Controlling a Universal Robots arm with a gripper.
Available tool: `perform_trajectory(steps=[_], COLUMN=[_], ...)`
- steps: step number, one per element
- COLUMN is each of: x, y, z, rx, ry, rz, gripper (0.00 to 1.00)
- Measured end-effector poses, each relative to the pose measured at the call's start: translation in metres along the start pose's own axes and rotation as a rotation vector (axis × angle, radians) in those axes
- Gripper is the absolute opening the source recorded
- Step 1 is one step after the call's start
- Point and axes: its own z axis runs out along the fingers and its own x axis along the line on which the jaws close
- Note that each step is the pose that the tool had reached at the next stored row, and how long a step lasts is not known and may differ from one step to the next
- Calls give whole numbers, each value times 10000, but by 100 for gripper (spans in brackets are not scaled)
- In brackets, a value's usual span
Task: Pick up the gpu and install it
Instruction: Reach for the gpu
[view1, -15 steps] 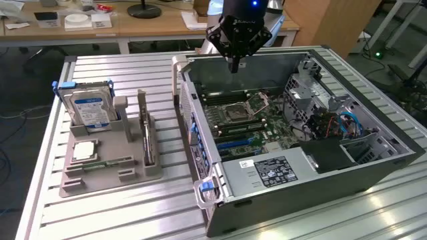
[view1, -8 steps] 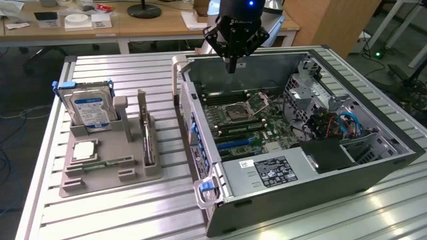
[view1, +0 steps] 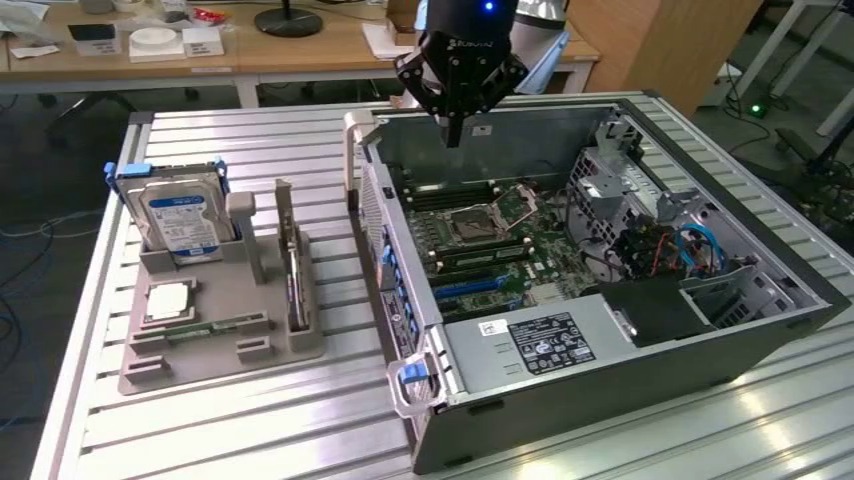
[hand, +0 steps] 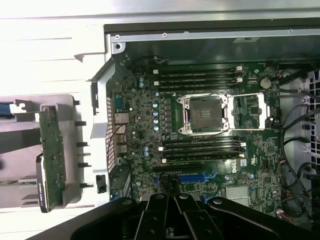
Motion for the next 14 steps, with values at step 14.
perform_trajectory(steps=[14], x=[211], y=[-16], z=[-4], rx=[-4], ry=[6], rz=[-150], gripper=[11])
